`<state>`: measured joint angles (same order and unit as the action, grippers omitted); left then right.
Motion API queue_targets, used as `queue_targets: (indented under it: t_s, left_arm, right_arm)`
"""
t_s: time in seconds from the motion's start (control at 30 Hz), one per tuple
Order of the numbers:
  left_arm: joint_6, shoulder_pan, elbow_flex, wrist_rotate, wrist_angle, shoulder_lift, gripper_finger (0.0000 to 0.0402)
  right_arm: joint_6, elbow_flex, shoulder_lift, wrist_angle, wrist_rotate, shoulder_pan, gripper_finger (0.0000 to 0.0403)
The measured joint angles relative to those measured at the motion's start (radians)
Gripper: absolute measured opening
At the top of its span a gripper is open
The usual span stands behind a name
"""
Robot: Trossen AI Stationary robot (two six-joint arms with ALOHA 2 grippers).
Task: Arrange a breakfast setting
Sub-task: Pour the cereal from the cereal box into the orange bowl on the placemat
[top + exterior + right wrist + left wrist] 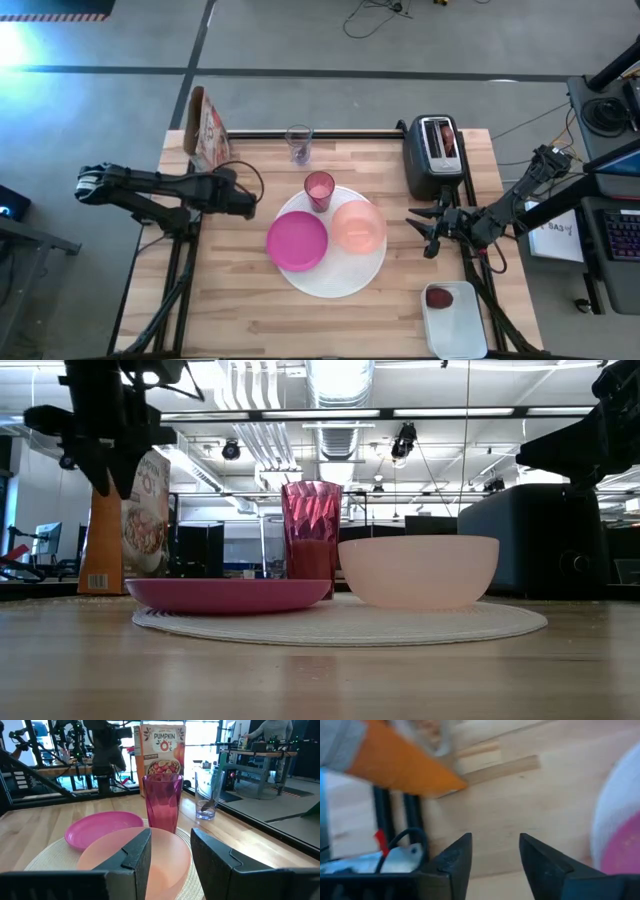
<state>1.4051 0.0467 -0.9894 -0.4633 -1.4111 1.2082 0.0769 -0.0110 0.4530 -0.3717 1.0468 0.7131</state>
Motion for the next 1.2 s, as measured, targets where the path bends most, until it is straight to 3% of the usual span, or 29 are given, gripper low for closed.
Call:
queue_targets:
  t_s: [0.17,0.5,0.83,1.2]
  left_arm:
    - [0.116,0.0,0.001,-0.007,-0.108,0.0,0.019]
    - [0.219,-0.001,0.002,-0.181,-0.16,-0.006,0.0225]
    - [0.31,-0.005,0.007,-0.183,-0.16,-0.016,0.0254]
    - [0.388,-0.065,0.086,-0.194,-0.16,-0.042,0.0256]
  right_arm:
    - [0.0,0.0,0.0,0.0,0.0,0.0,0.0128]
    - [0.0,0.0,0.0,0.0,0.0,0.0,0.0128]
    - [0.0,0.0,0.0,0.0,0.0,0.0,0.0128]
    - [-0.001,0.0,0.0,0.0,0.0,0.0,0.0128]
